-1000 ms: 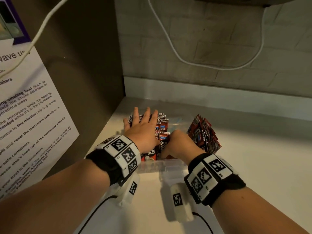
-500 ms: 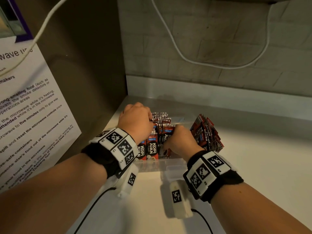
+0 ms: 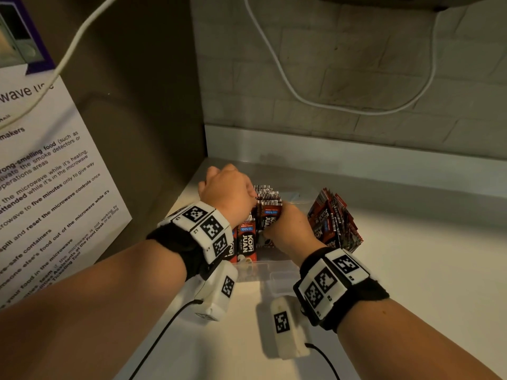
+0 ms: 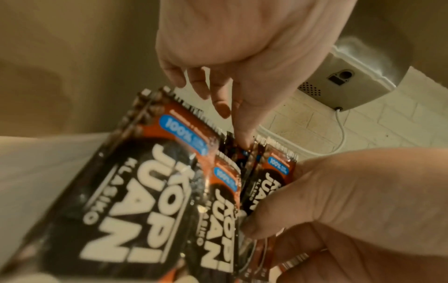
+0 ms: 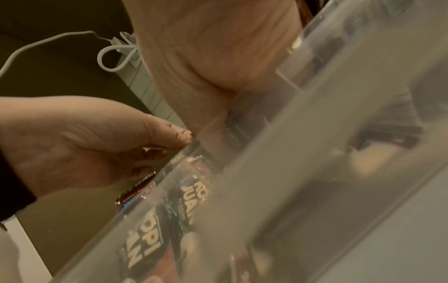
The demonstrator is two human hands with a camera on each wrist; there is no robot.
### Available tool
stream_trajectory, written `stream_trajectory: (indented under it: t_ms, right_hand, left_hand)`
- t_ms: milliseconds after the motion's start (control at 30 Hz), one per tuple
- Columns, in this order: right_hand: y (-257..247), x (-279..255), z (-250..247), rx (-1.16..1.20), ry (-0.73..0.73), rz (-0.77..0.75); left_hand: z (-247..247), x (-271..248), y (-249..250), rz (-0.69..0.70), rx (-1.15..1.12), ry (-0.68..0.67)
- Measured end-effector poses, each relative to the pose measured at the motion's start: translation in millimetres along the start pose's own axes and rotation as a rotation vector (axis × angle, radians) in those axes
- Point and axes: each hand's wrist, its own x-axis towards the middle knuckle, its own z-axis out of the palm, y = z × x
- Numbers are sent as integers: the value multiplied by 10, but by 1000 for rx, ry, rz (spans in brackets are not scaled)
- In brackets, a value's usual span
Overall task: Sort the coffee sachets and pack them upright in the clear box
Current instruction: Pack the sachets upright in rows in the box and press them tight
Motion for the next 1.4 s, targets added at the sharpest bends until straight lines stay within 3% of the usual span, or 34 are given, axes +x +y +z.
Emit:
stream_trajectory:
  t_ms: [267,500,867,1067,1400]
  right_hand:
    - [25,57,56,-7,-20,26]
    - [15,102,131,16,-16,10]
    - [44,84,124,86,-57,23]
    - [7,34,99,50,-43,-30]
    - [-13,-8,90,46,-99,-36]
  left_hand:
    - [-41,26,21,74,62,-62]
    - [-25,72,40,112,-13,-90]
    - [-191,22,72,28,35,-238]
    - [-162,-67,140,48,23,-330]
    - [-129,-40,121,41,27,-322]
